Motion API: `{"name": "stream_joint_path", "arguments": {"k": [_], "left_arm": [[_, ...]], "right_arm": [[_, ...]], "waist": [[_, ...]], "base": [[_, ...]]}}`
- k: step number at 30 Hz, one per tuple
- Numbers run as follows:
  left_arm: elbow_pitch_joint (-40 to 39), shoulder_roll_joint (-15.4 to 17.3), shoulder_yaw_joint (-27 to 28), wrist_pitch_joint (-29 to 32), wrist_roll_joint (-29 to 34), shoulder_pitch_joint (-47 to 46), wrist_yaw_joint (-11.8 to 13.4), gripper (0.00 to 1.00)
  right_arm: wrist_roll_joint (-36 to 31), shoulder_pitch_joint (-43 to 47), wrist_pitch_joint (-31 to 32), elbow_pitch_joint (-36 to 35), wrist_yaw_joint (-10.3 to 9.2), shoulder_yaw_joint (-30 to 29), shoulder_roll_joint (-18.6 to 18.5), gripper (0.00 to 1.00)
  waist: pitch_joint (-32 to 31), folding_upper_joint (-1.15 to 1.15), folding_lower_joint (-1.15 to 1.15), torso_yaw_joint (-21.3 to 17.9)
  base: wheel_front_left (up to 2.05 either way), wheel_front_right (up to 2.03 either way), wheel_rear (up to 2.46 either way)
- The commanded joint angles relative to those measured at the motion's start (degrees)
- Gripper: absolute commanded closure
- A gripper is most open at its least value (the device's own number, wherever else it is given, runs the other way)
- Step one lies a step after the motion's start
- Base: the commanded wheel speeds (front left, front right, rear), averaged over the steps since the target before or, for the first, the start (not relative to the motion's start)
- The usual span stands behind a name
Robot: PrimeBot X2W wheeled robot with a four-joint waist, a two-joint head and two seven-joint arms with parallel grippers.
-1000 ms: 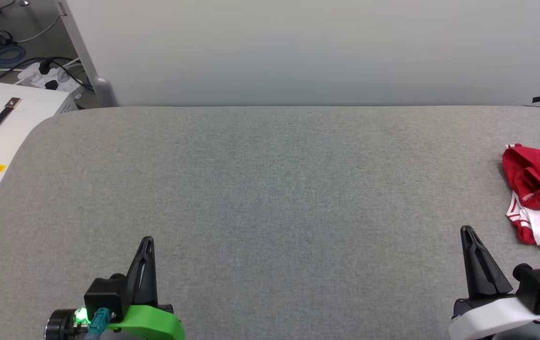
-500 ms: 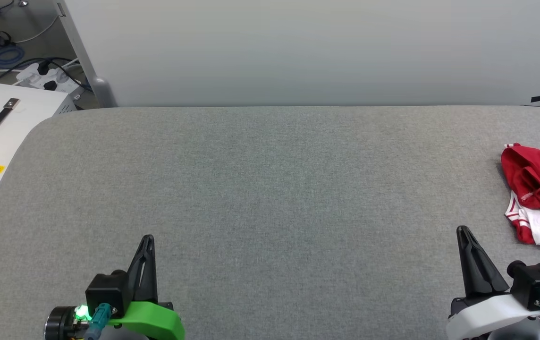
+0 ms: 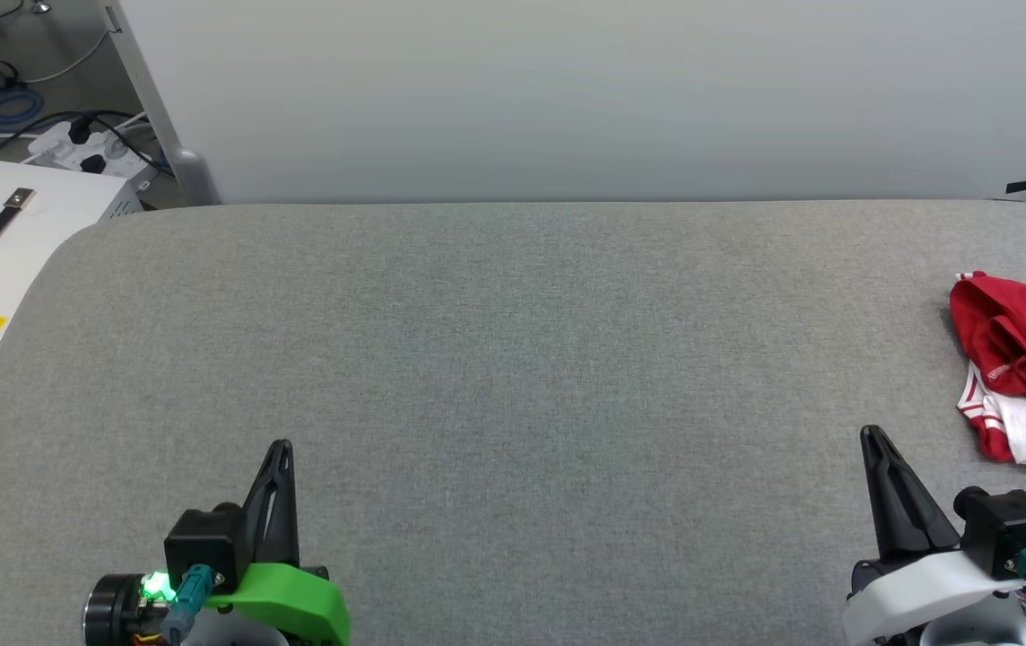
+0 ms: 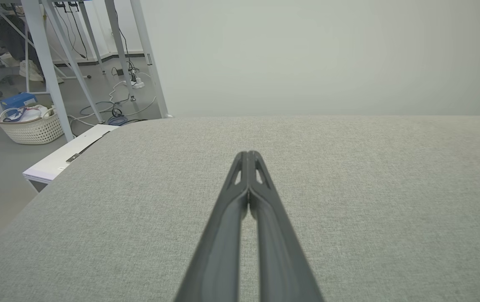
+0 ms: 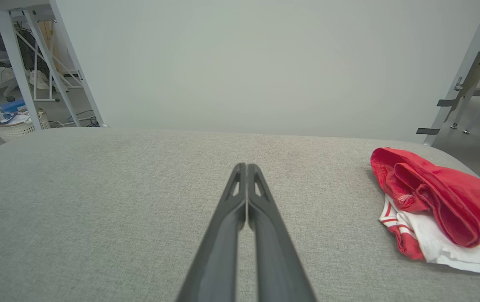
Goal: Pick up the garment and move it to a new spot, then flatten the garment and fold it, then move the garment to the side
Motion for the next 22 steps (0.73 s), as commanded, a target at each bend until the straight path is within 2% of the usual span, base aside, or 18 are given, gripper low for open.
{"name": "stream_joint_path", "arguments": {"k": [1, 22], "left_arm": [[-0.24, -0.21, 0.07, 0.43, 0.55, -1.24, 0.32, 1.00], [-0.77, -0.28, 0.15, 2.85, 1.31, -2.11, 0.54, 1.00]], "right_arm": [[-0.79, -1.13, 0.35, 0.21, -0.02, 0.01, 0.13, 1.00], [-2.81, -2.23, 2.73, 0.42, -0.03, 0.02, 0.58, 1.00]], "waist": [[0.00, 0.00, 0.00, -0.01], [-0.04, 0.00, 0.00, -0.29]], "base": [[0.00, 0.00, 0.00], [0.00, 0.00, 0.00]]}}
